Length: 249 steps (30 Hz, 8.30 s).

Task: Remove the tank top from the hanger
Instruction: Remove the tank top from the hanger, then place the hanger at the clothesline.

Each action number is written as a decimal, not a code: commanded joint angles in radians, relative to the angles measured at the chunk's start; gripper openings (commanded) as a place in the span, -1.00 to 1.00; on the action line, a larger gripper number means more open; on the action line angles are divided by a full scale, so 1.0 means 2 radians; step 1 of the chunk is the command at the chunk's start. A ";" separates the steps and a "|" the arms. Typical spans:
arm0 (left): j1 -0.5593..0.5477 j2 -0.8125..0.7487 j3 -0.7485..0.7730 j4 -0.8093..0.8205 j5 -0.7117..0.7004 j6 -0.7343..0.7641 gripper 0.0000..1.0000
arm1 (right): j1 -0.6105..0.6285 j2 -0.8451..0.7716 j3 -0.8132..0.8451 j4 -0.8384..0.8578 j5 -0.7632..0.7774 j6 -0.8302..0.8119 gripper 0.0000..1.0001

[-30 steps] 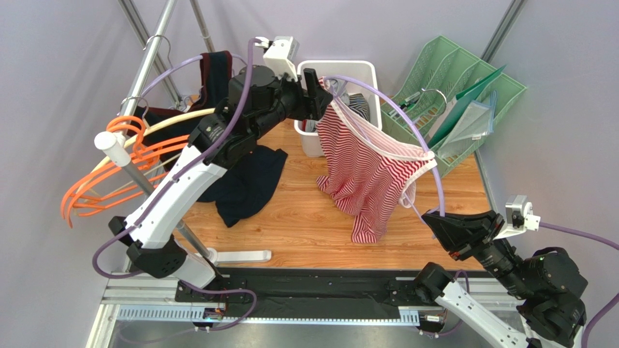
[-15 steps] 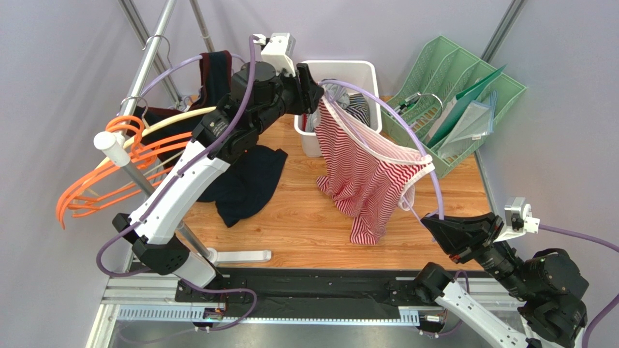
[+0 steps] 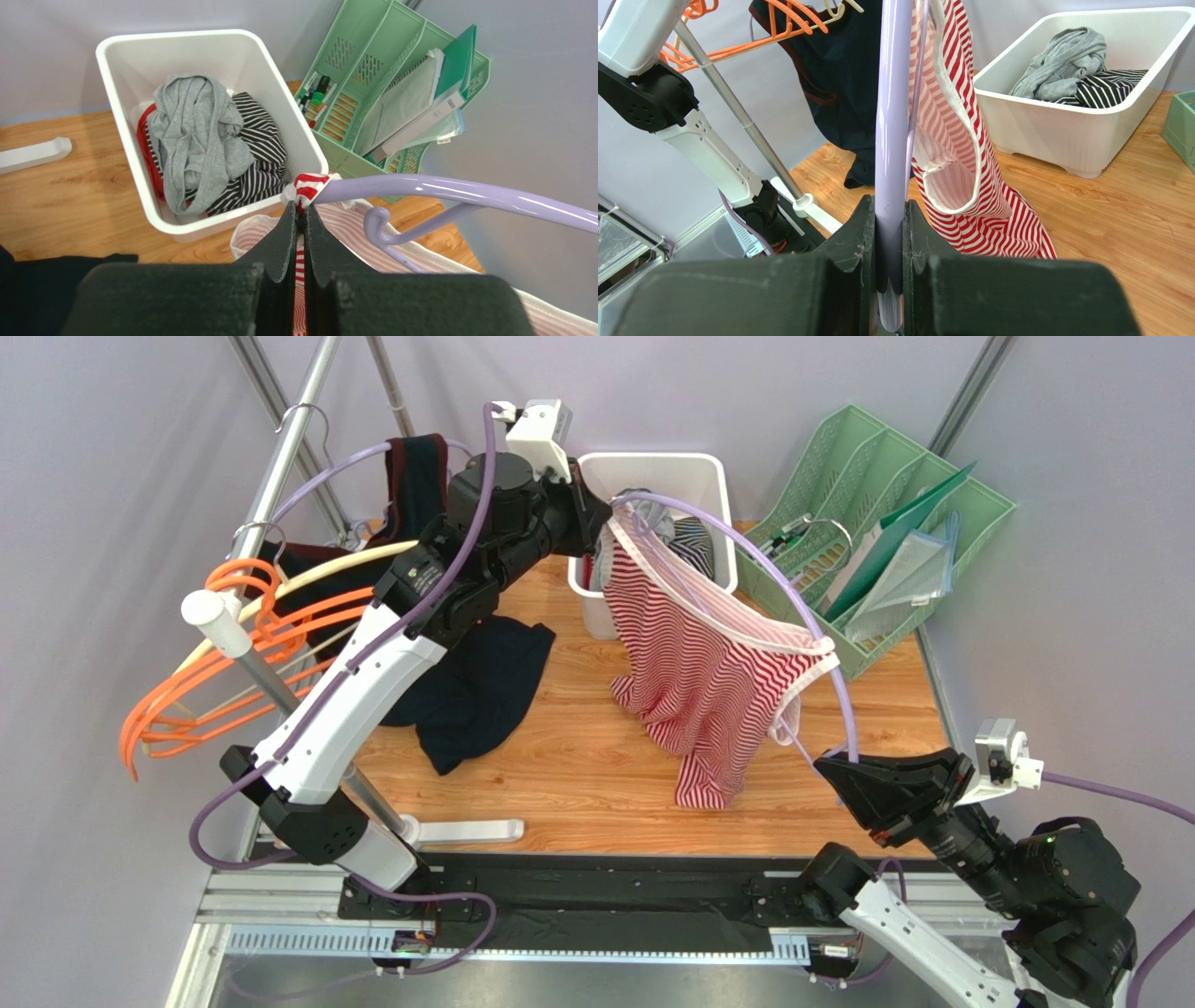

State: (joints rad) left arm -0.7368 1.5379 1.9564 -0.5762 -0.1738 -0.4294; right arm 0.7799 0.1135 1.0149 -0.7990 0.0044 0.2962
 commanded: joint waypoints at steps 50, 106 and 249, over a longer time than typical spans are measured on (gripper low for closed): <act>0.010 -0.083 -0.144 0.175 0.223 -0.185 0.33 | -0.001 0.186 -0.114 0.374 0.075 -0.029 -1.00; -0.072 -0.082 -0.195 0.253 -0.033 -0.225 -1.00 | -0.001 0.219 -0.115 0.325 0.071 -0.016 -0.38; -0.090 -0.066 -0.204 0.488 -0.558 -0.115 -1.00 | -0.001 0.157 -0.130 0.158 0.129 0.022 0.83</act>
State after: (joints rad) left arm -0.9710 1.4929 1.5635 0.4877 -1.3151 -0.5552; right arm 0.7776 0.4179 0.7654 -0.5335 0.2779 0.3225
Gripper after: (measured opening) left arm 0.019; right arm 0.914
